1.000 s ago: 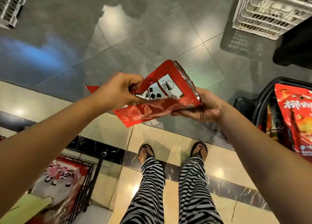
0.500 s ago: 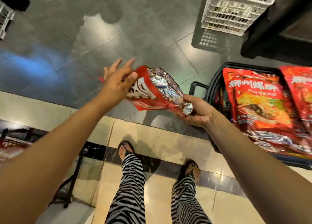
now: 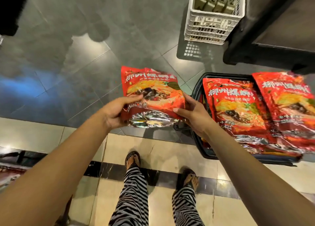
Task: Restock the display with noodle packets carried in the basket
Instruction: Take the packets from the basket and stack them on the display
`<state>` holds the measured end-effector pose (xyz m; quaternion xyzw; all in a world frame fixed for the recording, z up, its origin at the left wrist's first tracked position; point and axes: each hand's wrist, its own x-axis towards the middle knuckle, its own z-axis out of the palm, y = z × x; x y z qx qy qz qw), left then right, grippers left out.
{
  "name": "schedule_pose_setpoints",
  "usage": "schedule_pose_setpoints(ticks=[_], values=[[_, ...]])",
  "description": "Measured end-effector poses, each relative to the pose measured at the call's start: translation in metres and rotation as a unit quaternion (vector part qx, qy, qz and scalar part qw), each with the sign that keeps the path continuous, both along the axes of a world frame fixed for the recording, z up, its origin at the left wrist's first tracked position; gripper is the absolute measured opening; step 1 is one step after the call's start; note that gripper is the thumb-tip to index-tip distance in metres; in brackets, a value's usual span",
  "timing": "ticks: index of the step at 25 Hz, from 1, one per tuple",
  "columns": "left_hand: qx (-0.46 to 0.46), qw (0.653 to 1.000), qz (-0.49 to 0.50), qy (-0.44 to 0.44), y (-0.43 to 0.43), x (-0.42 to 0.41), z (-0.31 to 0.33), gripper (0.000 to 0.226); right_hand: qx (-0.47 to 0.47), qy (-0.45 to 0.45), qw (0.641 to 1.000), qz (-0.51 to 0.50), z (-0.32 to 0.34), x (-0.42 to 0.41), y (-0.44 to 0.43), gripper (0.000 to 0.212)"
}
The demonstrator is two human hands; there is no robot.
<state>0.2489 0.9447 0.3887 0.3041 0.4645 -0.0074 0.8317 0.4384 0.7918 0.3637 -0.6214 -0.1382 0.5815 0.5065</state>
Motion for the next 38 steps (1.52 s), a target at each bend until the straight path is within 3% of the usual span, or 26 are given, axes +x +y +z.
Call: schedule_pose_setpoints(ticks=[2, 4, 7, 9, 12, 16, 18, 20, 21, 22, 25, 27, 28, 30, 32, 33, 35, 38], values=[[0.028, 0.999, -0.041, 0.009, 0.012, -0.003, -0.008, 0.098, -0.027, -0.025, 0.999, 0.012, 0.002, 0.005, 0.002, 0.094], [0.055, 0.997, -0.051, -0.025, 0.023, -0.001, -0.008, 0.108, -0.075, -0.024, 0.997, 0.019, 0.003, 0.011, 0.005, 0.110], [0.043, 0.993, -0.090, -0.070, 0.035, 0.016, -0.006, 0.116, -0.124, -0.016, 0.992, -0.029, 0.007, 0.021, 0.012, 0.095], [0.053, 0.986, -0.136, -0.078, 0.027, 0.038, -0.008, 0.109, -0.127, -0.038, 0.987, -0.092, 0.010, 0.034, 0.008, 0.080], [0.085, 0.981, -0.142, -0.100, -0.012, 0.084, -0.016, 0.077, -0.140, -0.098, 0.971, -0.169, 0.012, 0.068, -0.020, 0.064], [0.107, 0.978, -0.154, -0.086, -0.084, 0.153, -0.039, 0.074, -0.172, -0.178, 0.947, -0.204, 0.014, 0.127, -0.079, 0.059], [0.187, 0.957, -0.217, -0.037, -0.120, 0.185, -0.053, 0.092, -0.207, -0.231, 0.934, -0.177, 0.010, 0.157, -0.111, 0.060], [0.306, 0.888, -0.340, 0.052, -0.145, 0.214, -0.066, 0.129, -0.234, -0.281, 0.921, -0.135, 0.002, 0.178, -0.136, 0.067], [0.344, 0.844, -0.398, 0.102, -0.152, 0.222, -0.068, 0.136, -0.243, -0.300, 0.917, -0.096, -0.003, 0.185, -0.143, 0.068], [0.346, 0.824, -0.426, 0.144, -0.159, 0.228, -0.071, 0.140, -0.263, -0.326, 0.908, -0.032, -0.005, 0.191, -0.149, 0.065], [0.264, 0.854, -0.384, 0.232, -0.161, 0.234, -0.072, 0.163, -0.302, -0.439, 0.831, 0.163, -0.011, 0.203, -0.152, 0.059], [0.262, 0.870, -0.324, 0.264, -0.157, 0.232, -0.073, 0.167, -0.289, -0.477, 0.803, 0.211, -0.002, 0.212, -0.147, 0.052], [0.292, 0.857, -0.321, 0.278, -0.154, 0.233, -0.069, 0.168, -0.288, -0.488, 0.796, 0.212, 0.003, 0.220, -0.146, 0.049], [0.381, 0.799, -0.370, 0.281, -0.151, 0.241, -0.056, 0.157, -0.282, -0.556, 0.766, 0.158, 0.010, 0.241, -0.150, 0.051], [0.456, 0.744, -0.424, 0.242, -0.151, 0.260, -0.049, 0.137, -0.302, -0.615, 0.722, 0.101, 0.008, 0.271, -0.159, 0.073], [0.480, 0.725, -0.441, 0.223, -0.154, 0.271, -0.048, 0.125, -0.345, -0.599, 0.715, 0.101, 0.000, 0.288, -0.166, 0.085], [0.504, 0.708, -0.445, 0.214, -0.165, 0.288, -0.058, 0.102, -0.426, -0.508, 0.739, 0.118, -0.022, 0.314, -0.182, 0.103], [0.505, 0.716, -0.421, 0.235, -0.185, 0.304, -0.073, 0.088, -0.422, -0.440, 0.786, 0.105, -0.045, 0.322, -0.198, 0.108]])
